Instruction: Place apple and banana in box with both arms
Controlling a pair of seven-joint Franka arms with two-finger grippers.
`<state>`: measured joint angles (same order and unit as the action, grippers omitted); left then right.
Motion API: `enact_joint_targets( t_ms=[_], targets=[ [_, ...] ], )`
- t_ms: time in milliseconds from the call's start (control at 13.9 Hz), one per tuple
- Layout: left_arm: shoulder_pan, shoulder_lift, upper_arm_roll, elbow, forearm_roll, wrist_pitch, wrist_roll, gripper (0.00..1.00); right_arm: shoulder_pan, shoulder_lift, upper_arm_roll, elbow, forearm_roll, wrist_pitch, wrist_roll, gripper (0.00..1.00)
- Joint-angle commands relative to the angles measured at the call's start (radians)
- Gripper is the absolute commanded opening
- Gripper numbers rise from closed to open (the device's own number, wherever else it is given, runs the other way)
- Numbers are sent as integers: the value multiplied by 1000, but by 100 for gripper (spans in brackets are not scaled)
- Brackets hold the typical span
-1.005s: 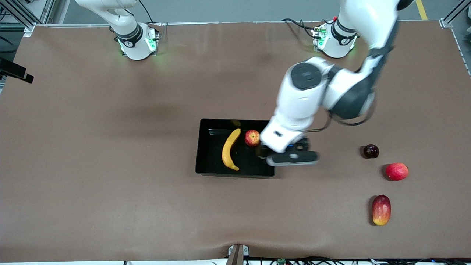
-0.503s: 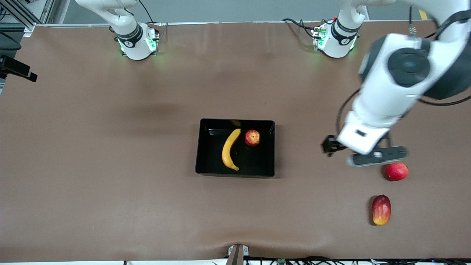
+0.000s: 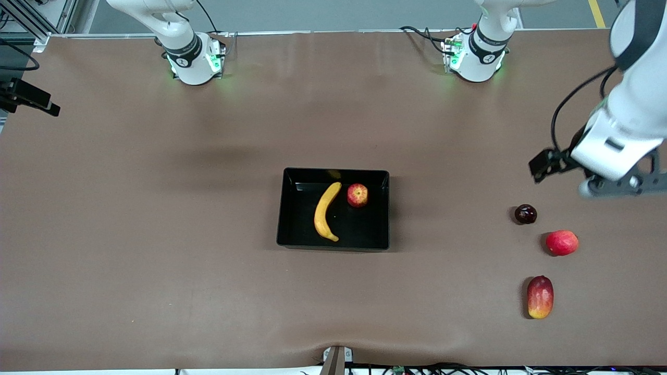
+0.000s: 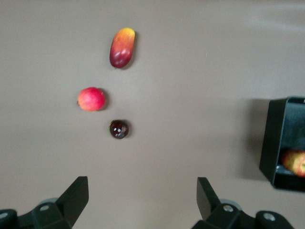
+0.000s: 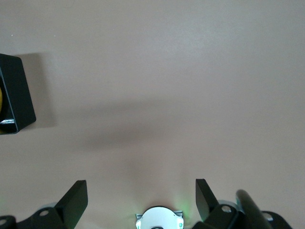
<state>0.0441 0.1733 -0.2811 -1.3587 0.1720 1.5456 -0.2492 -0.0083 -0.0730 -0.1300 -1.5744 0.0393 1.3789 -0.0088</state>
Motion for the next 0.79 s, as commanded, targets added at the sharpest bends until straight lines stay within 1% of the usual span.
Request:
enact_joint_targets(
  t_ms=[0,72,144,287,503,718],
  targets=[
    [-15,-167,75,-172,-57,11,86,100,-1,-37,6,-39,-4,15,-5,100],
    [-23,-205,109,-209,-65,16,114,100,-1,-37,6,-39,-4,15,-5,100],
    [-32,-230,123,-232,-75,19,122,100,1,-37,6,-39,-4,15,-5,100],
    [-46,-264,129,-264,-78,19,122,100,4,-37,13,-39,-4,15,-5,100],
    [-79,-281,166,-267,-81,2,125,100,4,-37,23,-39,-4,17,-3,100],
    [-82,-282,195,-264,-133,-2,130,100,4,-37,44,-38,-6,17,-3,100]
  ],
)
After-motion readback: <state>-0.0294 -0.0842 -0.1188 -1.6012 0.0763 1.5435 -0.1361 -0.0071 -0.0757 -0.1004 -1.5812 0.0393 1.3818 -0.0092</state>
